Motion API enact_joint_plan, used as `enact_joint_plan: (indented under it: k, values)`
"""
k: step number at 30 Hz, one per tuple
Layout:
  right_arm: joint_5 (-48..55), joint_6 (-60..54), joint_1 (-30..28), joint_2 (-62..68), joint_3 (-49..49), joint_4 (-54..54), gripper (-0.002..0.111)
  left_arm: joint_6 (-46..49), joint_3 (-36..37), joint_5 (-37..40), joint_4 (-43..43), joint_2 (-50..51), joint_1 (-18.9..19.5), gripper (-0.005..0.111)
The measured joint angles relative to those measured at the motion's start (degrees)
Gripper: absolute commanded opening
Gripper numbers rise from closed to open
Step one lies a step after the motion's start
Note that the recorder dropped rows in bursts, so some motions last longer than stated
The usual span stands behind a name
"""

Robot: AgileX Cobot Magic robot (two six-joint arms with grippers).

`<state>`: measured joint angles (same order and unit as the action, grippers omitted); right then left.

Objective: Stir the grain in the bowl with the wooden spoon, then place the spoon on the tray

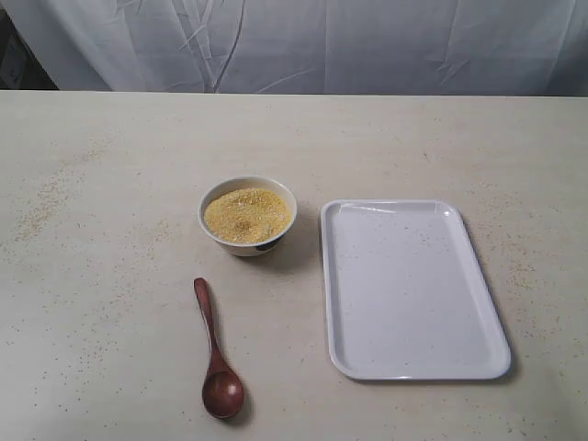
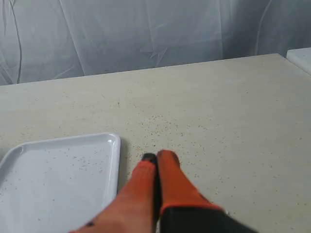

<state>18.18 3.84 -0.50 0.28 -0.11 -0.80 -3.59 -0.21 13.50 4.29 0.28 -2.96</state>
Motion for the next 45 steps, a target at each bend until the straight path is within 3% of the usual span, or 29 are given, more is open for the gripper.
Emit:
enact_joint_plan:
  k: [6, 15, 21, 23, 26, 28, 32, 37, 41, 45]
  values:
    - [-5.2, 0.0, 0.0, 0.0, 0.0, 0.0, -0.001, 0.0, 0.0, 0.0, 0.0, 0.0, 0.0, 0.000]
    - [-34.2, 0.0, 0.0, 0.0, 0.0, 0.0, -0.001, 0.0, 0.0, 0.0, 0.0, 0.0, 0.0, 0.000]
    - [-43.5, -0.6, 0.0, -0.1, 0.0, -0.1, -0.001, 0.0, 0.0, 0.0, 0.0, 0.0, 0.0, 0.000]
    - [-34.5, -0.8, 0.0, 0.3, -2.4, -0.1, -0.001, 0.0, 0.0, 0.0, 0.0, 0.0, 0.0, 0.000]
    - [-4.7, -1.1, -0.3, 9.3, -16.1, -0.8, -0.001, 0.0, 0.0, 0.0, 0.0, 0.0, 0.0, 0.000]
    - [9.4, -1.1, -0.3, 19.9, -26.2, -0.8, -0.001, 0.0, 0.0, 0.0, 0.0, 0.0, 0.0, 0.000]
    - [10.8, -1.6, -0.3, 33.9, -31.8, 4.6, -0.001, 0.0, 0.0, 0.0, 0.0, 0.0, 0.0, 0.000]
    - [9.5, -10.7, 1.6, 50.9, -33.2, 19.1, -0.001, 0.0, 0.0, 0.0, 0.0, 0.0, 0.0, 0.000]
    - [12.5, -14.4, 8.6, 65.7, -35.0, 23.2, -0.001, 0.0, 0.0, 0.0, 0.0, 0.0, 0.0, 0.000]
    - [13.2, -14.5, 20.6, 77.4, -40.5, 23.9, -0.001, 0.0, 0.0, 0.0, 0.0, 0.0, 0.0, 0.000]
